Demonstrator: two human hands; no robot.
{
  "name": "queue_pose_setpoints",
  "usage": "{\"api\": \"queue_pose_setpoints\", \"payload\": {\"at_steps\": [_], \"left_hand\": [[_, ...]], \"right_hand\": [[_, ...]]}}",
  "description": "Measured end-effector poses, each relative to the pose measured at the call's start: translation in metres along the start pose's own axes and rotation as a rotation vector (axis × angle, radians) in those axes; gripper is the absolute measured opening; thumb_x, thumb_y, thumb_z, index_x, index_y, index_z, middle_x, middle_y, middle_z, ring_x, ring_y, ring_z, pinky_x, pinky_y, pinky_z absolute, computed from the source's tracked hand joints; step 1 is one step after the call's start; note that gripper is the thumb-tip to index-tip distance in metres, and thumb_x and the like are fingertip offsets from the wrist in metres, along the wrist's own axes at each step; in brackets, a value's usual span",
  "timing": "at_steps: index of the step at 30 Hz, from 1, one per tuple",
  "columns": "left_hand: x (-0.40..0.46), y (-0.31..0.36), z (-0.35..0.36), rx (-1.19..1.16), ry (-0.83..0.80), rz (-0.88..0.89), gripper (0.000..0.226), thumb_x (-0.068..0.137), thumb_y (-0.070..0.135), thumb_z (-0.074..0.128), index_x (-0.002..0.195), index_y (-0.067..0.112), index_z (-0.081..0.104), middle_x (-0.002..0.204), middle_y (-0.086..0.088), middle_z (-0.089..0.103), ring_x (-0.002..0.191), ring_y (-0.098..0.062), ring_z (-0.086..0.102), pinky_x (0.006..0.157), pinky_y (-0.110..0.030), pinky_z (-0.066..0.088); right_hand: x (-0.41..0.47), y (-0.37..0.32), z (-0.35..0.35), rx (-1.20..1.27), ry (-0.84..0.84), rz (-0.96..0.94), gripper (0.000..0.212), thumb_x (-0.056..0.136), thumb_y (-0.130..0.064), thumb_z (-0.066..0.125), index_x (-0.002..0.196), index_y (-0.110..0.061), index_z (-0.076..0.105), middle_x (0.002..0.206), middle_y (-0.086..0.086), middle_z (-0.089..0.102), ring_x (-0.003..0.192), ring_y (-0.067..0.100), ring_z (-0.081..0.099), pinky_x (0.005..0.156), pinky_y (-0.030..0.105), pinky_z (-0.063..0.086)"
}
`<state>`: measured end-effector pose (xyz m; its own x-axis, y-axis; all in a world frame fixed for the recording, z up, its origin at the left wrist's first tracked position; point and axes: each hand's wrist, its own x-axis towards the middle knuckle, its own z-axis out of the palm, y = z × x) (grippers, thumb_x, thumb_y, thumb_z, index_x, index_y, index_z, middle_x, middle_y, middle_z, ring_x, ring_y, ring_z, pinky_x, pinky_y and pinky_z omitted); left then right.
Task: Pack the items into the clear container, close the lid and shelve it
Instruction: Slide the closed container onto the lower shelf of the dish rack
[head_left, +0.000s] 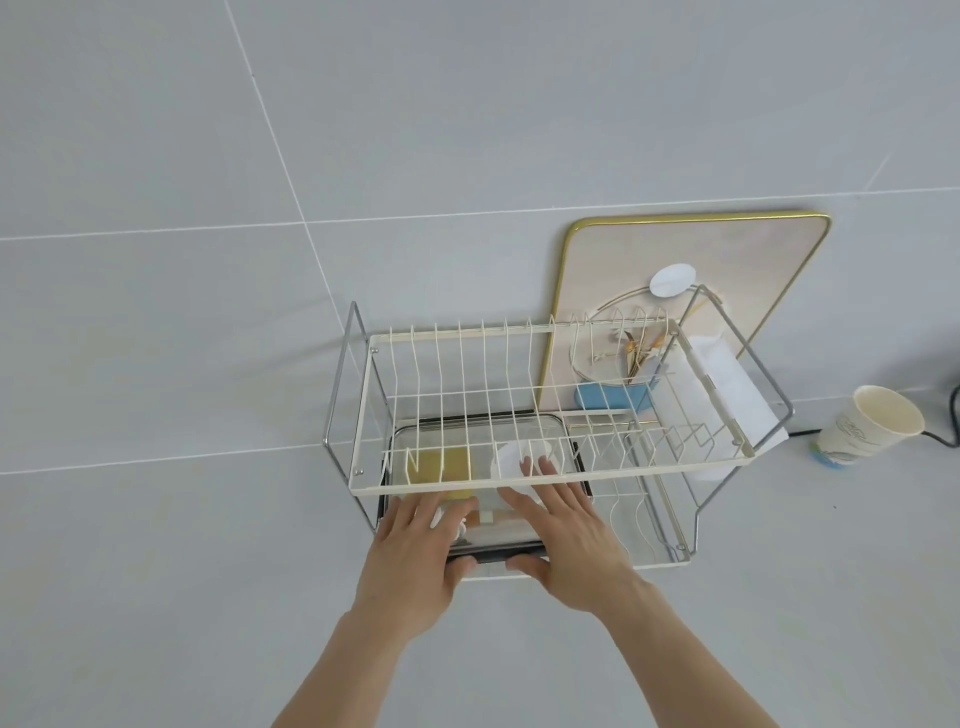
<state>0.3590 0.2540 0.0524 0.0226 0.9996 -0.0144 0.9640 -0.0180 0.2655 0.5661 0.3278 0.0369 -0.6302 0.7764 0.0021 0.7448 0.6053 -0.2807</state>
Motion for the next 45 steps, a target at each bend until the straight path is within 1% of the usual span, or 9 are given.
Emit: {"api": "queue_pose_setpoints", "payload": {"at_steps": [6,9,14,20,28,32,40,43,45], "left_hand": [[0.023,-0.006,0.002,0.043,-0.048,-0.022,0.047,0.093,0.049,0.051,0.137,0.039,0.037,0.157,0.01,0.026,0.148,-0.024,0.009,0.117,-0.042,0.02],[0.032,-0.007,0.002,0.05,-0.064,-0.046,0.041,0.093,0.049,0.051,0.131,0.037,0.043,0.152,0.007,0.034,0.144,-0.028,0.018,0.114,-0.042,0.027],[0.042,-0.009,0.003,0.026,-0.066,-0.073,0.056,0.092,0.051,0.052,0.143,0.047,0.028,0.156,0.013,0.025,0.143,-0.03,0.019,0.11,-0.045,0.034],[0.048,-0.012,0.003,-0.003,-0.006,-0.044,0.05,0.089,0.042,0.063,0.137,0.035,0.05,0.148,0.004,0.046,0.135,-0.032,0.039,0.111,-0.046,0.034],[0.061,-0.023,0.01,0.073,-0.039,0.03,0.05,0.099,0.047,0.039,0.147,0.036,0.031,0.164,0.007,-0.001,0.149,-0.019,-0.007,0.12,-0.039,0.002],[0.064,-0.025,0.01,0.106,-0.05,0.034,0.051,0.099,0.049,0.038,0.148,0.038,0.027,0.163,0.008,-0.008,0.149,-0.02,-0.012,0.119,-0.036,-0.002],[0.064,-0.023,0.008,0.048,-0.018,0.062,0.05,0.096,0.041,0.05,0.144,0.029,0.041,0.163,0.001,0.013,0.15,-0.026,0.003,0.119,-0.044,0.005],[0.062,-0.015,0.008,0.083,-0.035,0.014,0.053,0.097,0.043,0.046,0.148,0.031,0.034,0.163,0.001,0.013,0.15,-0.026,0.001,0.119,-0.043,0.001],[0.056,-0.008,0.003,0.067,0.011,-0.022,0.057,0.095,0.046,0.048,0.148,0.035,0.032,0.162,0.0,0.019,0.149,-0.029,0.009,0.118,-0.046,0.012]], "right_hand": [[0.021,0.005,0.0,-0.017,-0.081,0.029,0.083,0.094,-0.048,0.058,0.157,-0.036,0.005,0.167,0.003,-0.01,0.153,0.028,-0.012,0.124,0.046,-0.005],[0.031,0.008,-0.001,-0.032,-0.081,0.033,0.082,0.095,-0.045,0.06,0.157,-0.034,0.008,0.167,0.006,-0.011,0.153,0.029,-0.011,0.124,0.046,-0.004],[0.04,0.013,0.001,-0.057,-0.062,0.021,0.081,0.096,-0.048,0.056,0.158,-0.033,0.005,0.166,0.007,-0.013,0.152,0.029,-0.017,0.124,0.043,-0.009],[0.046,0.02,0.012,-0.039,-0.034,0.036,0.078,0.097,-0.049,0.053,0.157,-0.032,0.006,0.164,0.005,-0.017,0.151,0.029,-0.018,0.122,0.041,-0.014],[0.058,0.026,0.021,-0.065,-0.052,0.09,0.082,0.096,-0.051,0.054,0.156,-0.038,0.001,0.164,0.0,-0.018,0.149,0.024,-0.023,0.122,0.042,-0.011],[0.059,0.025,0.021,-0.091,-0.059,0.094,0.082,0.096,-0.051,0.053,0.156,-0.037,0.0,0.166,0.002,-0.016,0.152,0.027,-0.017,0.122,0.043,-0.012],[0.058,0.024,0.019,-0.134,-0.072,0.104,0.082,0.096,-0.055,0.048,0.155,-0.038,-0.006,0.164,0.003,-0.022,0.151,0.028,-0.021,0.124,0.048,-0.007],[0.055,0.017,0.013,-0.18,-0.077,0.142,0.082,0.096,-0.059,0.045,0.155,-0.039,-0.008,0.162,0.0,-0.025,0.148,0.029,-0.027,0.122,0.049,-0.014],[0.051,0.007,0.005,-0.17,-0.032,0.154,0.082,0.094,-0.061,0.044,0.156,-0.037,-0.004,0.162,0.001,-0.023,0.149,0.032,-0.024,0.12,0.05,-0.016]]}}
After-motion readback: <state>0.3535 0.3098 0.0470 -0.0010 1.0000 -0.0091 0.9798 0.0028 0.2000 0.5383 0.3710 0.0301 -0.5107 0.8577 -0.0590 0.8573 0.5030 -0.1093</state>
